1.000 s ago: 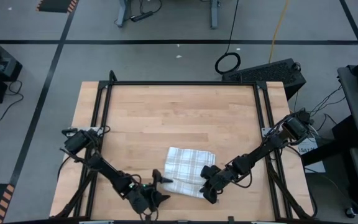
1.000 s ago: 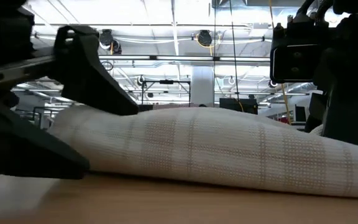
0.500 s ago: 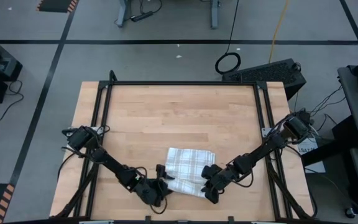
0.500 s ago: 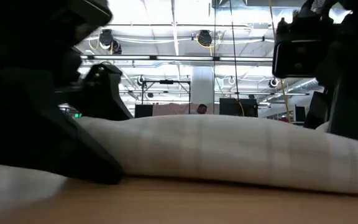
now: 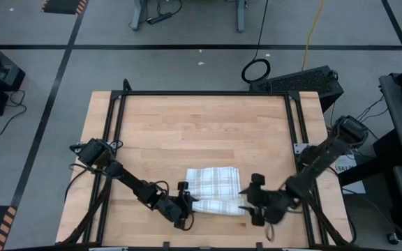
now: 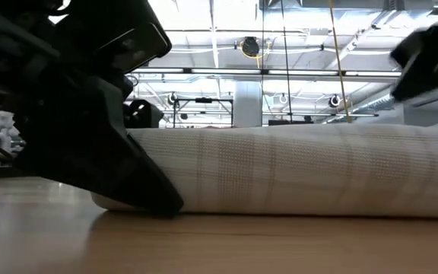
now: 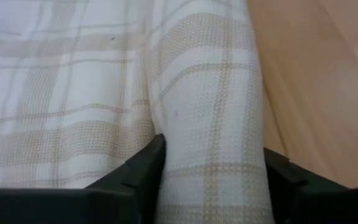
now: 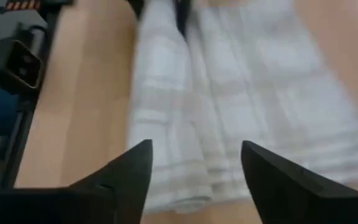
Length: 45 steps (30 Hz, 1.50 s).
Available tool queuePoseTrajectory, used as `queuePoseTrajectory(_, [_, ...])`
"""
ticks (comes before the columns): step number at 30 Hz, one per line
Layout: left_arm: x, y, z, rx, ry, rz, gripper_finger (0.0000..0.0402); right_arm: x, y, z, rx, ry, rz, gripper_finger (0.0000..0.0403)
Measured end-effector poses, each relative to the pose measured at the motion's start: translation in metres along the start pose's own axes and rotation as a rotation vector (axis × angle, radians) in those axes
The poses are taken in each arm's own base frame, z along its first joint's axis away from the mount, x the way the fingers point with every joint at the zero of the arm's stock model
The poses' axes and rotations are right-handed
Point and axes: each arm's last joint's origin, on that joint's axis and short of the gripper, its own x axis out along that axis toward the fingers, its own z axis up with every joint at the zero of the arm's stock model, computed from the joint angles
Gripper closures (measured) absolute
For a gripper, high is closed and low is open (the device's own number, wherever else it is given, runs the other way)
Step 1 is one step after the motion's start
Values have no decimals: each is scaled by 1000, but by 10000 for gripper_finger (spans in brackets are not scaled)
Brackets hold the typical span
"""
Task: Roll towel
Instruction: Roll the white towel
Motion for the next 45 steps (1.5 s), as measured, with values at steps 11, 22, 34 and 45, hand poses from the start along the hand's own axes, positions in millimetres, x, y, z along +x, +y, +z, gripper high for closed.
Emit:
queuePoseTrajectory(11, [-5, -11, -5, -10, -21, 32, 220, 29, 47, -68, -241, -273, -50, 90])
queuePoseTrajectory(22, [-10, -20, -9, -19, -33, 39, 220, 76, 40, -78, -318, -346, -157, 74])
queuePoseTrajectory(34, [-13, -26, -14, 8, -13, 33, 220, 102, 15, -54, -157, -241, -61, 87])
queuePoseTrajectory(45, [-28, -37, -18, 10, 8, 42, 219, 98, 10, -36, 85, -185, 84, 235])
